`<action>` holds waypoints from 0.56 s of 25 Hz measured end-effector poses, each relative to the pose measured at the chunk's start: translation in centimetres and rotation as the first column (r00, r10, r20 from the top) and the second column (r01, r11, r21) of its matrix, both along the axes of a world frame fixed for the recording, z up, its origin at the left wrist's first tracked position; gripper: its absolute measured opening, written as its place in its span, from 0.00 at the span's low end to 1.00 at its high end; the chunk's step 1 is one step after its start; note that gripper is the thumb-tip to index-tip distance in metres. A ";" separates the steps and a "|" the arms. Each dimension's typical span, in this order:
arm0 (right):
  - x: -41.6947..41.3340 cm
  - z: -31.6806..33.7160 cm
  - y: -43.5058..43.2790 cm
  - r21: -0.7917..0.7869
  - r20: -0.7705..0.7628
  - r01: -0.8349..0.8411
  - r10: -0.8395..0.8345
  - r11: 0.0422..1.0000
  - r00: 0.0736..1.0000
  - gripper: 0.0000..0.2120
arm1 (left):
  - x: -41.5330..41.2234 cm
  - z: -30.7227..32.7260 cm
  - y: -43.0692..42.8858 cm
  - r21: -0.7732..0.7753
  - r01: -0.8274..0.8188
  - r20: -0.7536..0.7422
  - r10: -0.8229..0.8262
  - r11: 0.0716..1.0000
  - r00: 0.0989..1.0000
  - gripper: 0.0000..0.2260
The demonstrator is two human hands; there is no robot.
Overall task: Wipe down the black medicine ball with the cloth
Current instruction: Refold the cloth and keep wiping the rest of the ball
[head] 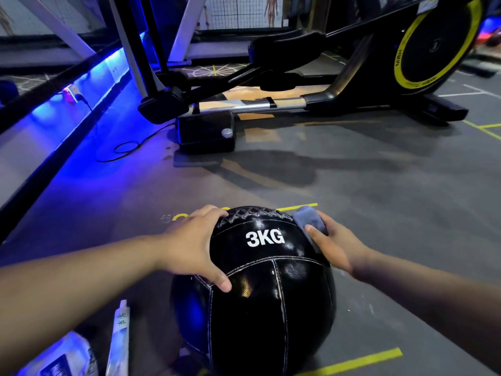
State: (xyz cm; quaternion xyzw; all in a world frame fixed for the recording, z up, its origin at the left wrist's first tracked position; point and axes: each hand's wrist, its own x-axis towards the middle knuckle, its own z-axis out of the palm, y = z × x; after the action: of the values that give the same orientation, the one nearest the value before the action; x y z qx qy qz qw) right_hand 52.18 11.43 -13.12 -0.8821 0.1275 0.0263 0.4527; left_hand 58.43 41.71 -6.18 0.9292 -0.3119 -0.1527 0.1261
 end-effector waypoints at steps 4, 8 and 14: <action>-3.4 1.1 4.4 -0.312 0.389 -0.151 0.271 0.938 0.881 0.23 | 1.7 0.1 1.0 0.037 -0.015 -0.031 0.016 0.999 0.999 0.60; -5.2 1.3 8.2 -0.887 0.204 -0.281 0.855 0.367 0.476 0.34 | 3.2 -0.2 3.0 0.072 -0.020 -0.067 0.025 0.997 0.997 0.61; -1.8 2.7 4.5 -0.548 0.309 -0.441 0.662 0.711 0.683 0.35 | 3.9 -0.2 3.3 0.093 0.008 -0.142 0.005 0.996 0.990 0.62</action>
State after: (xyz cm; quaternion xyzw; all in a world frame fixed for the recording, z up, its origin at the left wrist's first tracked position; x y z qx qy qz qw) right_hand 50.36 15.97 -10.40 -0.9313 -0.2671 -0.0853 0.2324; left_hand 62.37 44.99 -6.41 0.9206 -0.2956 -0.2328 0.1044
